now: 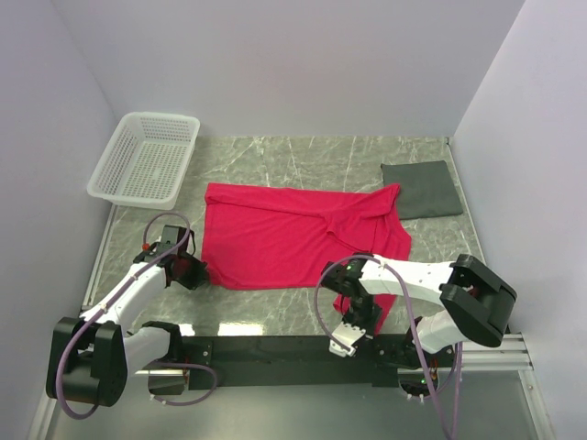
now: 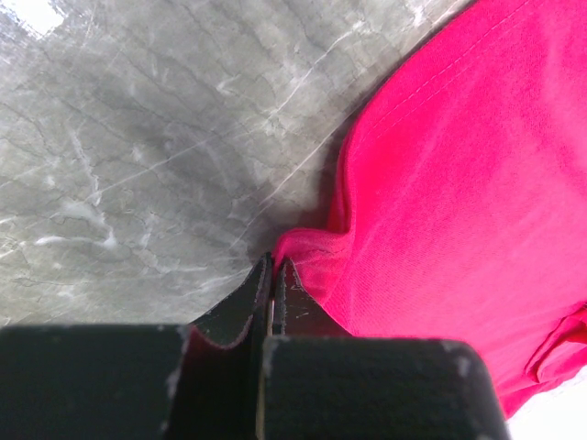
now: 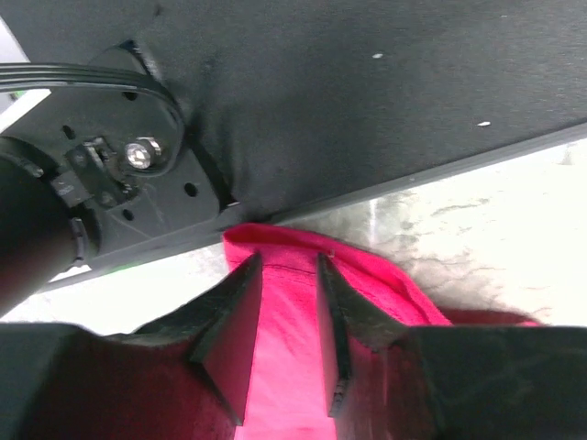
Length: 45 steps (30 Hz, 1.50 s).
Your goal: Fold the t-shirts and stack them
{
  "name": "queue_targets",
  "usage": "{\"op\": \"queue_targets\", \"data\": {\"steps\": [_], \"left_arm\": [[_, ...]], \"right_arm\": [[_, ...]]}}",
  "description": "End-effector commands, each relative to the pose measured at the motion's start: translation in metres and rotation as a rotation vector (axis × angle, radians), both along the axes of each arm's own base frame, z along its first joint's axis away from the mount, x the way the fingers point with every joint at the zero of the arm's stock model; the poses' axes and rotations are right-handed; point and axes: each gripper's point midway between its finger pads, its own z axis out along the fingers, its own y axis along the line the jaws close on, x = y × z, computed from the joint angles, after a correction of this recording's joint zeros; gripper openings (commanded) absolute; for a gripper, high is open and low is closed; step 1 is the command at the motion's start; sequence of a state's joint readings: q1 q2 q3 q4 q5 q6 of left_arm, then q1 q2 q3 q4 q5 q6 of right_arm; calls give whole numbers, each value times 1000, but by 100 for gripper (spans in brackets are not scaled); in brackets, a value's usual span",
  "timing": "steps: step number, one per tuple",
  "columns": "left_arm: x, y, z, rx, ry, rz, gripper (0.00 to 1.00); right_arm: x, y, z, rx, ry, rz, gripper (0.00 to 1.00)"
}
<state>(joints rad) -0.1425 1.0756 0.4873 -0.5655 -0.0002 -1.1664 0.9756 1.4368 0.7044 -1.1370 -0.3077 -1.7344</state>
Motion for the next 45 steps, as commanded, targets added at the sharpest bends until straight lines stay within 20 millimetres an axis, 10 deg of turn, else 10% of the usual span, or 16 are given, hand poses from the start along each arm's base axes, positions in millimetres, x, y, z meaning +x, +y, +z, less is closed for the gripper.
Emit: {"op": "queue_targets", "data": {"steps": [1, 17, 35, 41, 45], "left_arm": [[5, 0, 7, -5, -23, 1, 1], [5, 0, 9, -8, -29, 5, 1], [11, -2, 10, -9, -33, -12, 1], [13, -3, 12, -16, -43, -17, 1], [18, -5, 20, -21, -67, -36, 1]], "right_arm": [[-1, 2, -3, -4, 2, -4, 39], [49, 46, -2, 109, -217, -114, 46], [55, 55, -23, 174, -297, -342, 18], [46, 59, -2, 201, -211, -370, 7], [48, 54, 51, 223, -82, -417, 0]]}}
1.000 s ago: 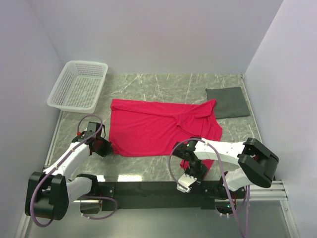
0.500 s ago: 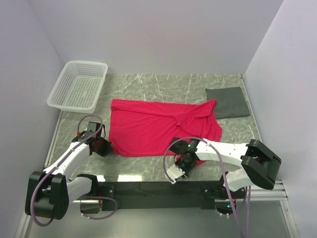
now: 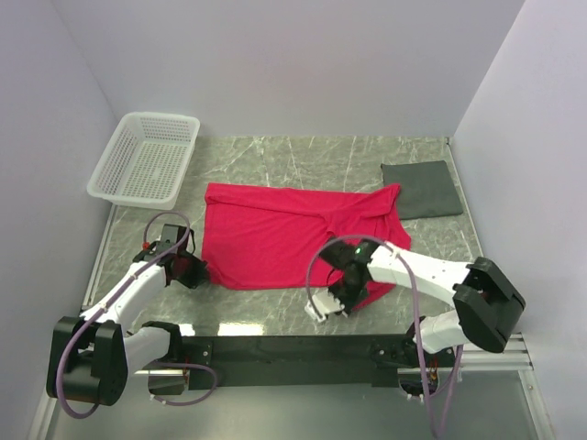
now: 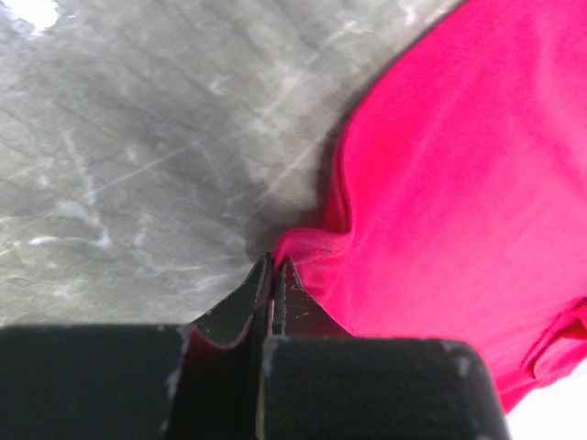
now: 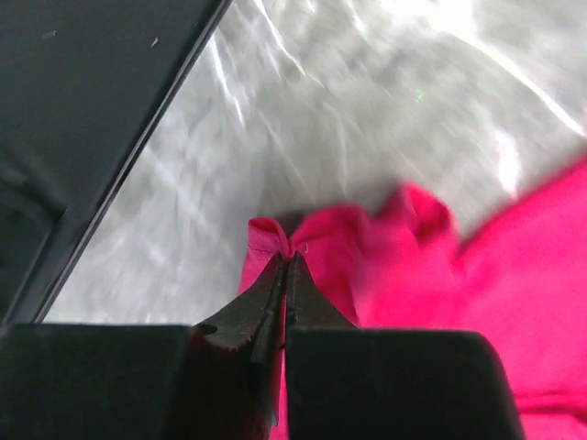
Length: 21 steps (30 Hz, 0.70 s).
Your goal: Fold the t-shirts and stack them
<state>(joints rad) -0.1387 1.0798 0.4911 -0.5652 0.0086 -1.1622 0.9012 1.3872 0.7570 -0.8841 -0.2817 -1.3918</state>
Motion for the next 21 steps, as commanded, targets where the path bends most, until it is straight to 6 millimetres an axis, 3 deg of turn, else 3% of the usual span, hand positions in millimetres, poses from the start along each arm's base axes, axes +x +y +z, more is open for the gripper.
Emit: {"op": "queue_targets", "data": {"steps": [1, 3, 6, 14, 17, 21], "left_arm": [[18, -4, 21, -13, -72, -34, 1], [21, -6, 27, -15, -90, -43, 1], [22, -8, 32, -27, -102, -57, 1], [16, -12, 35, -47, -92, -94, 1], [12, -7, 39, -32, -87, -98, 1], [13, 2, 48, -16, -107, -65, 0]], "right_arm": [[-7, 3, 50, 104, 130, 5, 0], [-5, -8, 69, 130, 170, -39, 0], [-5, -27, 81, 139, 195, -100, 0], [-7, -56, 90, 171, 180, -286, 0], [0, -62, 93, 200, 142, -367, 0], [22, -72, 106, 261, 98, -527, 0]]}}
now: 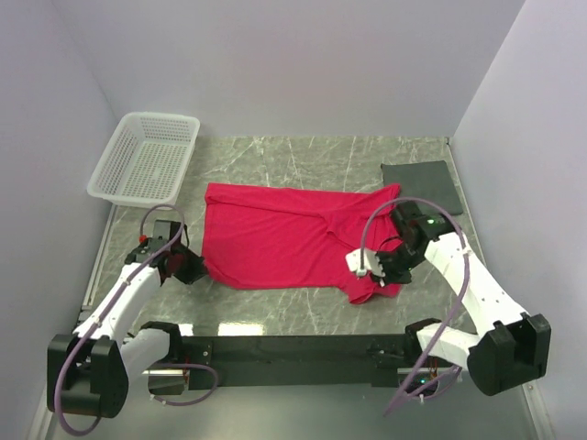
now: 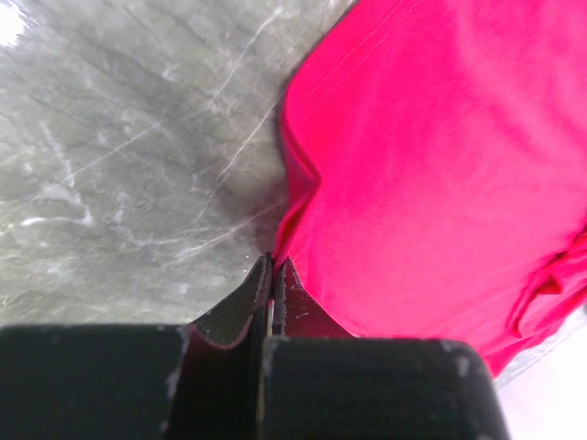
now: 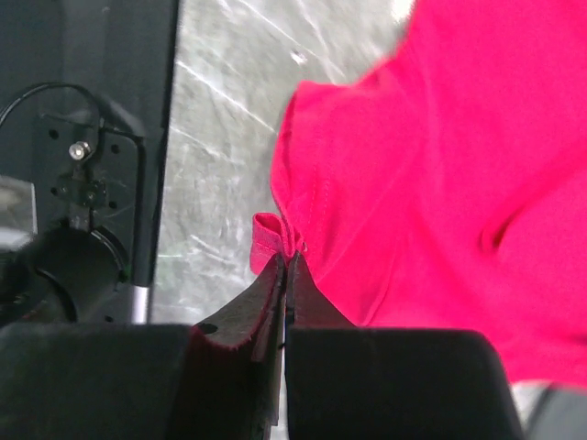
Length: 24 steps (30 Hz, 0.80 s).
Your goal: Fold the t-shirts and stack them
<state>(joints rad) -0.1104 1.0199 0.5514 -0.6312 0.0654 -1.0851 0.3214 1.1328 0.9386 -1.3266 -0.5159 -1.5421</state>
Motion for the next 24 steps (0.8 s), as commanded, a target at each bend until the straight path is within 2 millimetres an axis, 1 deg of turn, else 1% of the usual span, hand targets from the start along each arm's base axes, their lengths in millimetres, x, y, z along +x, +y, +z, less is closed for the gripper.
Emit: {"op": "queue_targets", "data": {"steps": [1, 6, 10, 11, 13, 14, 15, 19, 23, 24], "left_arm": [[9, 6, 23, 6, -62, 8, 1], [18, 2, 30, -35, -92, 25, 1], [34, -3, 42, -60, -137, 25, 1], [36, -3, 45, -63, -146, 26, 1], [43, -5, 50, -71, -156, 19, 1], [45, -6, 52, -75, -161, 15, 1], [48, -6, 54, -73, -169, 15, 1], [60, -6, 63, -71, -189, 16, 1], [71, -2, 66, -60, -199, 35, 1], [74, -2, 66, -58, -209, 38, 1]], "right_arm": [[12, -11, 15, 49, 3, -160, 0], [32, -18, 26, 117, 11, -289, 0], [46, -20, 28, 150, 19, -363, 0], [52, -21, 29, 162, 10, -384, 0], [57, -17, 32, 189, 31, -406, 0], [63, -15, 36, 202, 20, -413, 0], [68, -19, 37, 216, 38, -461, 0], [83, -21, 41, 239, 51, -509, 0], [102, -26, 47, 249, 30, -560, 0], [106, -28, 45, 247, 45, -583, 0]]}}
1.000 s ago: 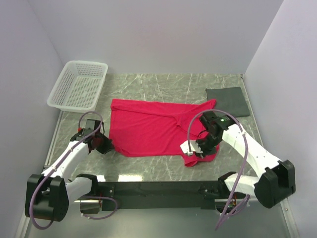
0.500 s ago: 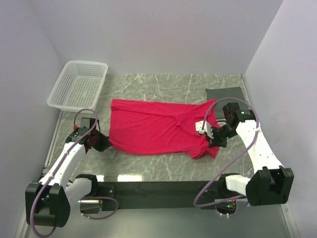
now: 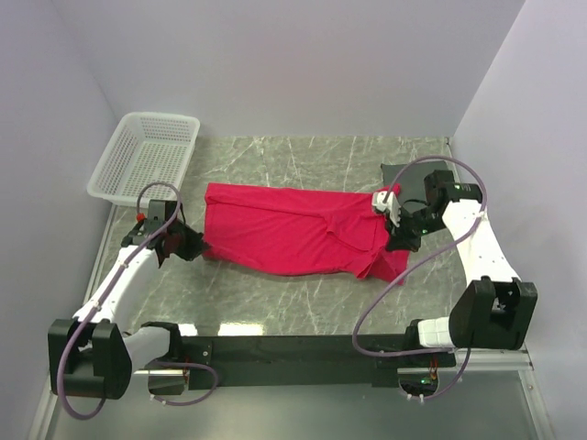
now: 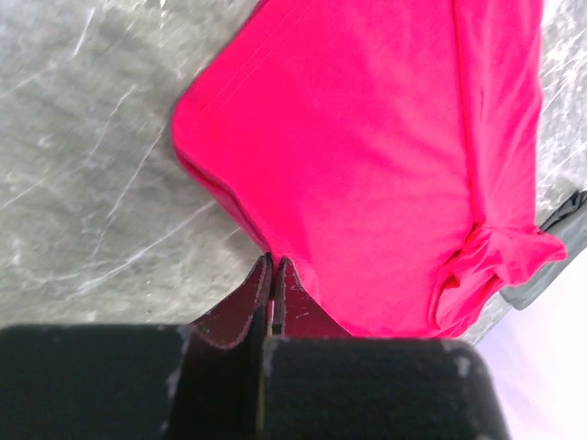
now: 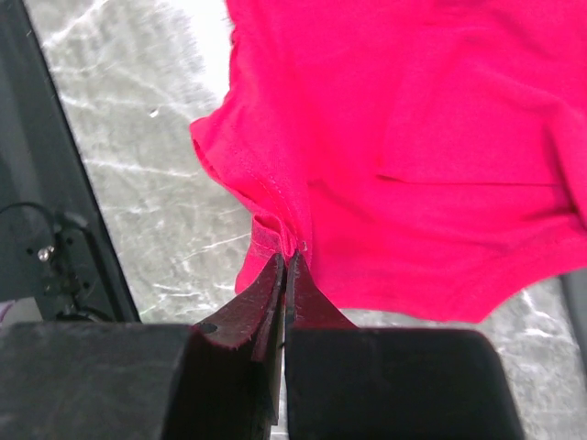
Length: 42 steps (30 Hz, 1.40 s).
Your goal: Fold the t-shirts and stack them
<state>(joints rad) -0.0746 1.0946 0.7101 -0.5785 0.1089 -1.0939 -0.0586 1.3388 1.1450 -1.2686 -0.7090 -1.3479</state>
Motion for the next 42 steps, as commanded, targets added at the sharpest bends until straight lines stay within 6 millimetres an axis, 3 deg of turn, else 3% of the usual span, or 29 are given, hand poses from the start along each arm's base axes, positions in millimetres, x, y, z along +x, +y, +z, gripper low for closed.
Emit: {"op": "queue_targets", "data": {"steps": [1, 10, 17, 33, 42], "left_arm": [[25, 3, 15, -2, -64, 22, 1], [55, 17, 11, 47, -43, 57, 0], [81, 23, 7, 70, -37, 56, 1], [130, 26, -14, 118, 10, 22, 1], [142, 26, -29, 126, 42, 1, 1]], "right_arm": [[27, 0, 15, 41, -35, -75, 0], [69, -8, 20, 48, -12, -187, 0], [98, -12, 12, 45, 30, -258, 0], [127, -18, -11, 33, 106, -360, 0], [138, -20, -21, 32, 134, -406, 0]]}}
